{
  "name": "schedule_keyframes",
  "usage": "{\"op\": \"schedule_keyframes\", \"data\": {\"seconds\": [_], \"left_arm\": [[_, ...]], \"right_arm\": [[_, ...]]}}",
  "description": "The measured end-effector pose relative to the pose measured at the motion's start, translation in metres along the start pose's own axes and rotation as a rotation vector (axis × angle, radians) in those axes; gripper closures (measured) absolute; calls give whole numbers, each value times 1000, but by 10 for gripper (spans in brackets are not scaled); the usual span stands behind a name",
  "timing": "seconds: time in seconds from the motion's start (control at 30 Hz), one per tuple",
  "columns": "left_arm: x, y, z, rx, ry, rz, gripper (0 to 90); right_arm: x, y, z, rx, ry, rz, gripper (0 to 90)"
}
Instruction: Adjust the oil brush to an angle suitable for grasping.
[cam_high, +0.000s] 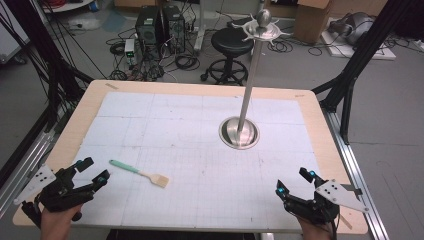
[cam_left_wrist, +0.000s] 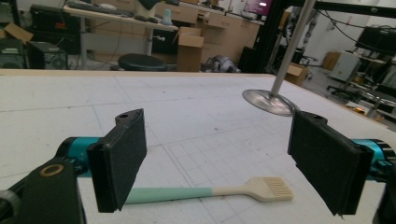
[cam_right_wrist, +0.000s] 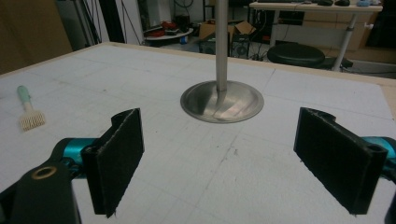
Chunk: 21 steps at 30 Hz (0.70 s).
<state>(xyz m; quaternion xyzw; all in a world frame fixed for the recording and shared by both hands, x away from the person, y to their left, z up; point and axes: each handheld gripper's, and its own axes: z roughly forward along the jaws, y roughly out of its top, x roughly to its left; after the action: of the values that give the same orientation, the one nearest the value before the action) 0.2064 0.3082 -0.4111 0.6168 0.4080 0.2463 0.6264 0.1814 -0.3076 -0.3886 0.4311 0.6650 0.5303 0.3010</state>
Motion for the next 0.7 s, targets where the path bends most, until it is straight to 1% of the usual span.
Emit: {"op": "schedule_keyframes", "data": {"seconds": [0.03, 0.1, 0.13, 0.23, 0.27, 0.33, 0.4, 0.43, 0.47, 0.5, 0.53, 0.57, 0.6, 0.63, 0.67, 0.7], "left_arm": [[2, 1, 0, -1, 12, -10, 197], [4, 1, 1, 2, 17, -17, 201], [7, 1, 1, 16, 28, -26, 208], [11, 0, 0, 20, 29, -29, 230], [13, 1, -1, 20, 31, -30, 258], [20, 2, -3, 23, 34, -31, 285], [26, 3, -3, 44, 34, -25, 334], [26, 3, -3, 44, 34, -25, 382], [33, 3, -2, 74, 23, -48, 421], [37, 2, -2, 87, 13, -55, 476], [39, 2, -1, 106, 17, -42, 555], [39, 2, -1, 106, 17, -42, 614], [43, 1, 1, 134, 28, -41, 698], [44, 1, 2, 134, 30, -45, 770], [44, 1, 2, 134, 30, -45, 872], [45, 3, 6, 160, 57, 0, 896]], "right_arm": [[0, 0, 0, 1, 0, 4, 148], [-1, -1, 0, 0, 1, 2, 148], [-2, -1, -1, 3, -1, 6, 148], [-2, -2, -2, 3, -4, 10, 148], [-2, -2, -3, 0, -3, 9, 148], [-1, -2, -3, 0, -4, 10, 148], [0, -2, -4, 5, -4, 11, 148], [0, -2, -4, 5, -4, 11, 148], [0, -2, -4, 5, -7, 9, 148], [1, -2, -3, 4, -7, 7, 148], [1, -2, -3, 11, -6, 6, 148], [1, -2, -3, 11, -6, 6, 148], [2, -2, -2, 13, -7, 9, 149], [3, -2, -1, 11, -8, 8, 149], [3, -2, -1, 11, -8, 8, 149], [5, -1, 0, 12, -7, 5, 149]]}}
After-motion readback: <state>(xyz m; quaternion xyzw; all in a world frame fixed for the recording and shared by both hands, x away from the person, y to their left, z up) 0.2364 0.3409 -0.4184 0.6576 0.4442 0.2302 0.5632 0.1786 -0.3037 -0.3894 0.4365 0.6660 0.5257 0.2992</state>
